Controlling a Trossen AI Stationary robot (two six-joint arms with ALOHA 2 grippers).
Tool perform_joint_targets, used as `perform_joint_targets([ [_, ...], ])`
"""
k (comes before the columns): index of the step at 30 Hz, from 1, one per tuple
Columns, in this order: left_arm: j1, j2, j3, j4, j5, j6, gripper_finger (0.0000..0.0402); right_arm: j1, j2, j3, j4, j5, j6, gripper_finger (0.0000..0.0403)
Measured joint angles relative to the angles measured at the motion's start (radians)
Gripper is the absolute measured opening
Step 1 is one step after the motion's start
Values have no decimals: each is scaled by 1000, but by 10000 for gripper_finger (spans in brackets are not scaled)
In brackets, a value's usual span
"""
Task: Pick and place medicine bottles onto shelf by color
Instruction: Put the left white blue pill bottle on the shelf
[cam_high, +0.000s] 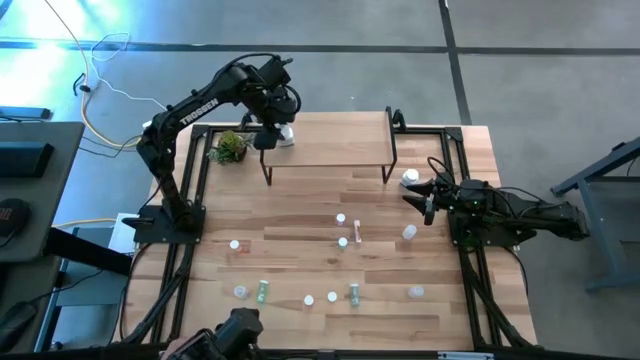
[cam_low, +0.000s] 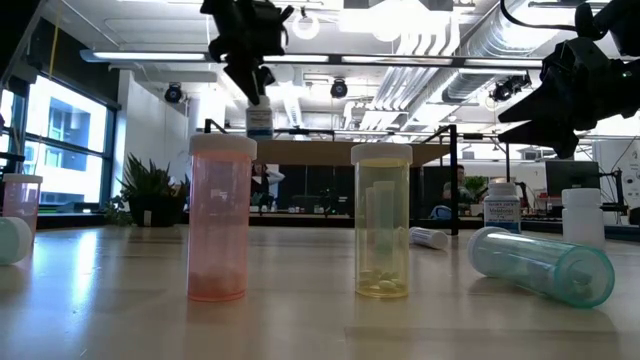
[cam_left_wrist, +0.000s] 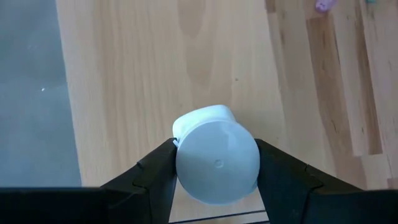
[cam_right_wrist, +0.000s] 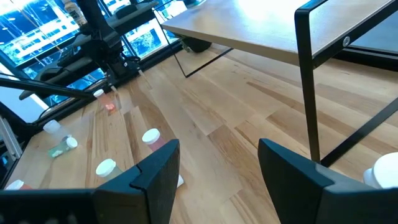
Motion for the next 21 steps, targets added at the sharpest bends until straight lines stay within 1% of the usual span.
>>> perform_joint_targets([
  [4, 0, 0, 0, 1, 1, -6, 180, 0, 0, 0, 0, 0, 0, 209],
  [8, -1, 0, 0, 1, 35, -7, 177, 0, 0, 0, 0, 0, 0, 209],
  [15, -6, 2, 0, 8, 32, -17, 176, 0, 0, 0, 0, 0, 0, 209],
  [21, -16, 40, 2, 7, 31, -61, 184, 0, 0, 0, 0, 0, 0, 209],
])
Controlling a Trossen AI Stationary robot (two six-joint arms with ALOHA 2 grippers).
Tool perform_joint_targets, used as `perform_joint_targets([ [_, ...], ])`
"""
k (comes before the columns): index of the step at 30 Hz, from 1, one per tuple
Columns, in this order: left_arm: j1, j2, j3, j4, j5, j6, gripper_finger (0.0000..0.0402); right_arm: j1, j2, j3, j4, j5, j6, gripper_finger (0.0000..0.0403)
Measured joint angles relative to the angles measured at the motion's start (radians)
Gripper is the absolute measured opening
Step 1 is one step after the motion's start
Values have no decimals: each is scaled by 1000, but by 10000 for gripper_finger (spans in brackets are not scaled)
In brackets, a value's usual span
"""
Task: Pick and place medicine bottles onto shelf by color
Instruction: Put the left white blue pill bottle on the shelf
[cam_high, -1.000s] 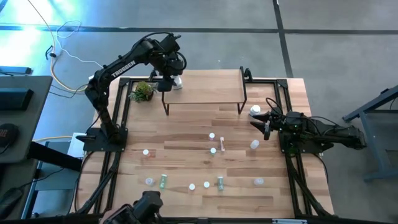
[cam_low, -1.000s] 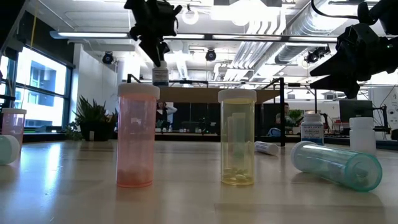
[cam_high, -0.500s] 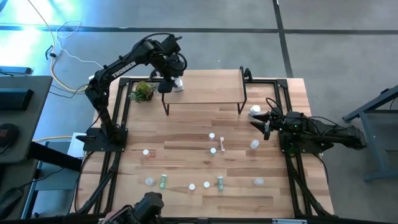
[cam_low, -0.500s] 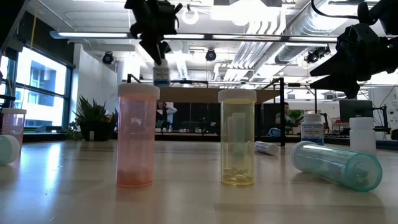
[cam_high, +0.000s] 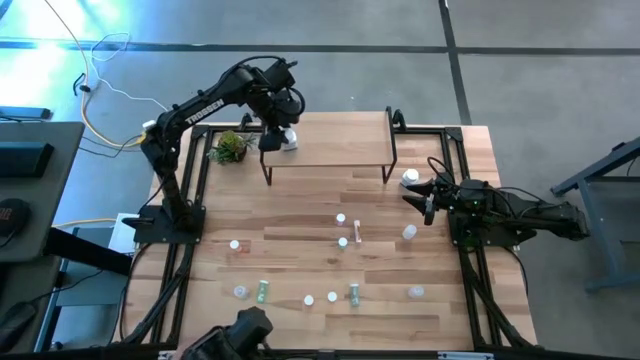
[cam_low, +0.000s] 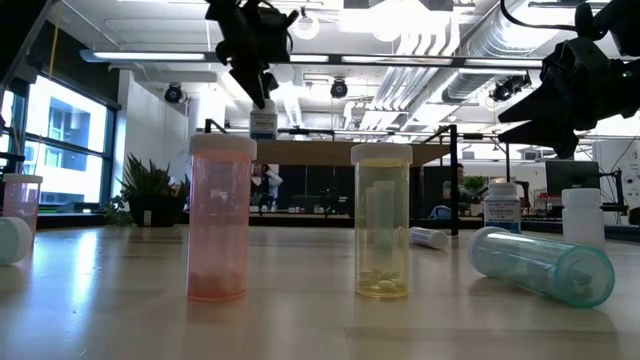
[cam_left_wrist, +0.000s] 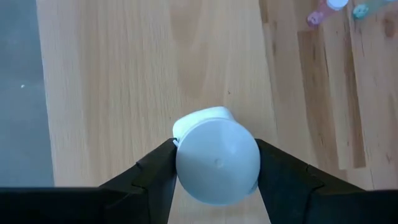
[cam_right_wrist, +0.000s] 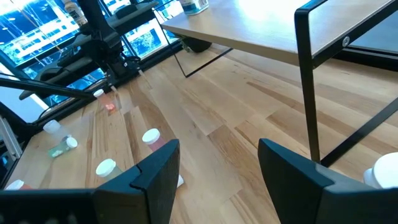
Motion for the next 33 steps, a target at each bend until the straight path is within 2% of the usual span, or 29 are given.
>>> perform_joint_targets([
  [11, -29, 6, 1, 8, -70, -8, 190, 0, 0, 0, 0, 0, 0, 209],
  [16, -30, 5, 0, 15, -121, -75, 190, 0, 0, 0, 0, 0, 0, 209],
  [33, -31, 7, -3, 63, -114, -9, 191, 0, 0, 0, 0, 0, 0, 209],
])
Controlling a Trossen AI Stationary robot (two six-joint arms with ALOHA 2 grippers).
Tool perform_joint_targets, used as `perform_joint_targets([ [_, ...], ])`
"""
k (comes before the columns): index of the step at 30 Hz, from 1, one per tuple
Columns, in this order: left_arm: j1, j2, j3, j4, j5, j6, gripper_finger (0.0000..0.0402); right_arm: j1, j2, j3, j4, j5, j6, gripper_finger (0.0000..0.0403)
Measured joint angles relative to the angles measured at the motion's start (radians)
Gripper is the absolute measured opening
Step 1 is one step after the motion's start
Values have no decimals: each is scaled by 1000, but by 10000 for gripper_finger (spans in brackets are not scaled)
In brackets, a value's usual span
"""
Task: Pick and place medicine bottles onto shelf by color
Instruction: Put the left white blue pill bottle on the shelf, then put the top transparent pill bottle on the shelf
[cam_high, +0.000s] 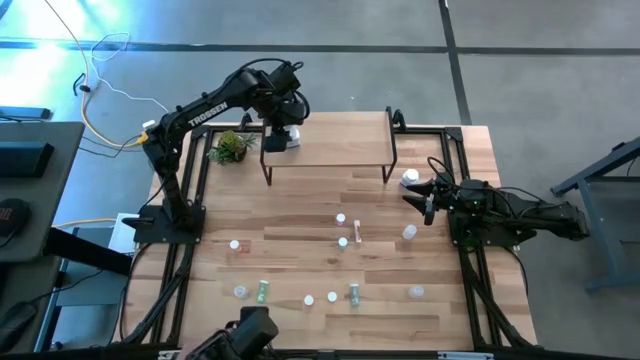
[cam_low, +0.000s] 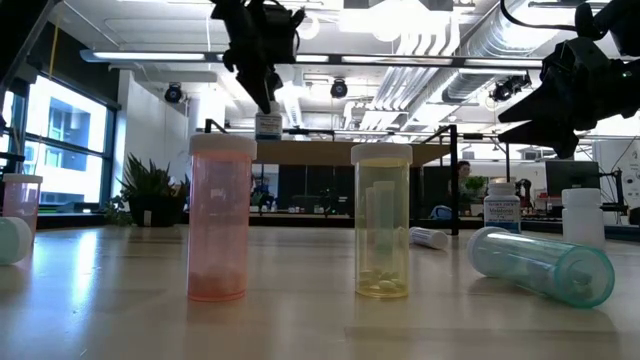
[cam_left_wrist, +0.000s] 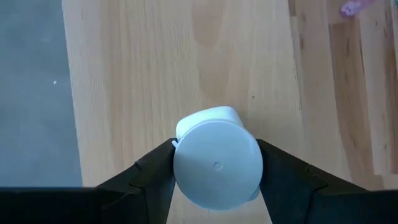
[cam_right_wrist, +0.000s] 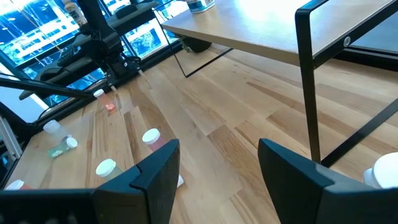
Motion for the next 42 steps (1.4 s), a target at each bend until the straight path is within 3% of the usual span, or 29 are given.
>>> perform_joint_targets([
  [11, -4, 1, 0, 16, -3, -77, 194, 0, 0, 0, 0, 0, 0, 209],
  [22, -5, 4, -2, 14, -10, -91, 236, 0, 0, 0, 0, 0, 0, 209],
  [42, -5, -69, 0, 42, -6, -97, 238, 0, 0, 0, 0, 0, 0, 209],
])
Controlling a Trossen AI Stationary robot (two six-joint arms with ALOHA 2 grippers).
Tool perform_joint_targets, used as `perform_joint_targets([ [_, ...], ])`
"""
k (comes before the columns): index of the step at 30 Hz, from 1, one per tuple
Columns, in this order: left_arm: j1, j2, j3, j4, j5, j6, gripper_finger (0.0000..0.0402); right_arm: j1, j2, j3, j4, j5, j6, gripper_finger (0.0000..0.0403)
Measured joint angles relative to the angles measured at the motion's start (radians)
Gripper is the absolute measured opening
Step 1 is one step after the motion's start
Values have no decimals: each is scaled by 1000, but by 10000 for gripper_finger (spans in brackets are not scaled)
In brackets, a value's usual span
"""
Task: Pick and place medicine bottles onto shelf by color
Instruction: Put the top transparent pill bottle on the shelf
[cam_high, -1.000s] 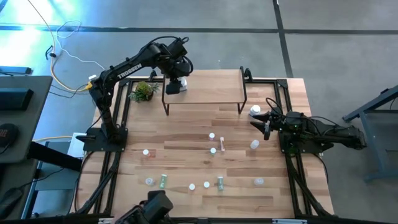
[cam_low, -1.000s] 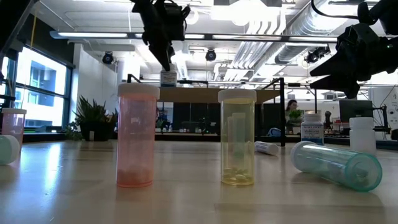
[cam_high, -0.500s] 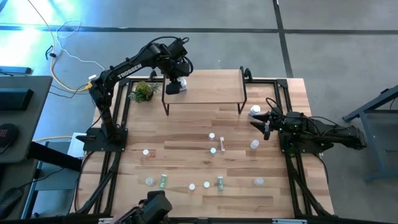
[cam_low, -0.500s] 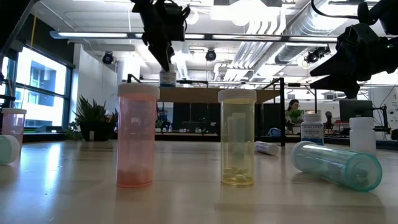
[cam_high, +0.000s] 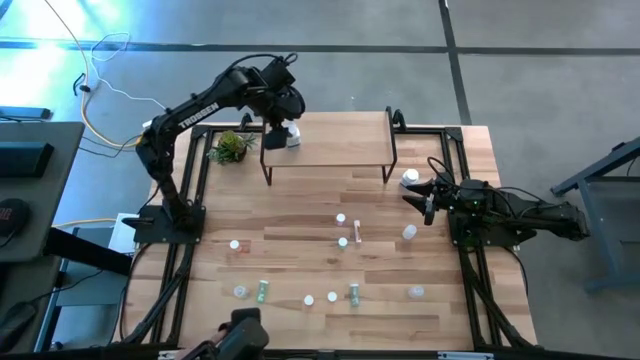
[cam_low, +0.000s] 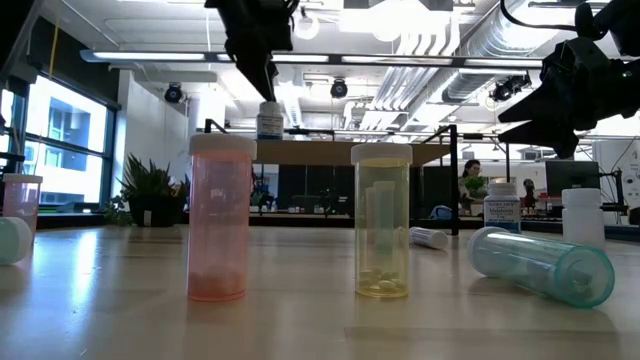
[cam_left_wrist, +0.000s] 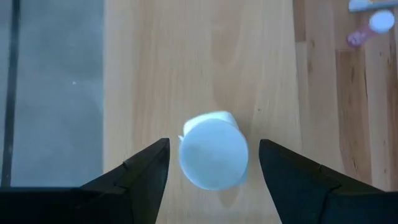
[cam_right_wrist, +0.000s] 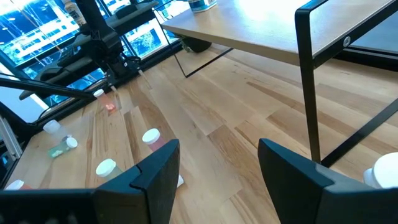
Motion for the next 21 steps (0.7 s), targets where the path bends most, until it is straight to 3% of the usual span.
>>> perform_joint_targets([
  [10, -38, -60, 1, 13, -3, -126, 238, 0, 0, 0, 0, 0, 0, 209],
  [21, -195, -129, 2, 12, -1, -274, 238, 0, 0, 0, 0, 0, 0, 209],
])
